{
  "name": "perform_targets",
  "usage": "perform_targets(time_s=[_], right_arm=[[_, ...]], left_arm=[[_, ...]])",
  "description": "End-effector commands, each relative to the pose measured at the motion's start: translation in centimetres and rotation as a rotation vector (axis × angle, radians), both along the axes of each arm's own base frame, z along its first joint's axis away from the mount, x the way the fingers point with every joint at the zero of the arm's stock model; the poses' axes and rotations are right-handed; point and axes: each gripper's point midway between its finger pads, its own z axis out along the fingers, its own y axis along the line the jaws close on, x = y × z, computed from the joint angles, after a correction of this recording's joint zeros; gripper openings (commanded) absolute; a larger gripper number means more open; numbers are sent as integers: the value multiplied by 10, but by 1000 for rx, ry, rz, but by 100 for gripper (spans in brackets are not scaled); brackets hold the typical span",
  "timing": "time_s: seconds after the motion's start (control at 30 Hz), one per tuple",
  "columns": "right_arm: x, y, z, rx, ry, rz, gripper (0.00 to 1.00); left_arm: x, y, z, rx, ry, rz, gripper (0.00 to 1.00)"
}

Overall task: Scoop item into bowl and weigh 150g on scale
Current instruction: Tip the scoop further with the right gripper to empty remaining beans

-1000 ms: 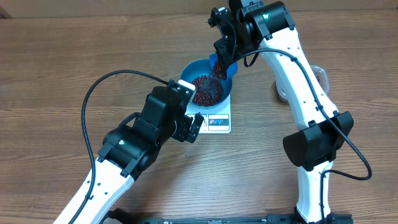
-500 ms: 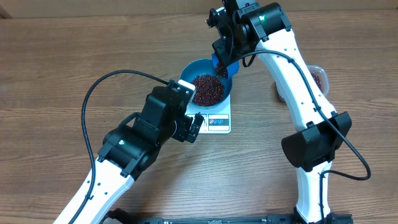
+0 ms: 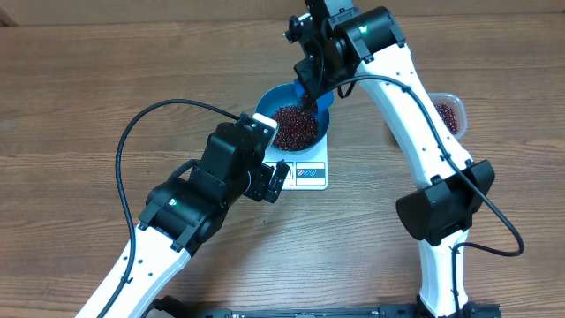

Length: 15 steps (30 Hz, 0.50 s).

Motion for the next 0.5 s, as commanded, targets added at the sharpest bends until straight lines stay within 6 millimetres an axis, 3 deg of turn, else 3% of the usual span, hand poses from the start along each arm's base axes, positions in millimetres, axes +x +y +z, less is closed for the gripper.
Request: perform_targets(time_s=[0.0, 0.47], right_arm=[[0, 2, 23, 11, -60, -14, 4], [-2, 2, 22, -16, -63, -23, 4]], left_arm=[[2, 1, -5, 10, 10, 11, 100], [2, 1, -5, 10, 10, 11, 100]])
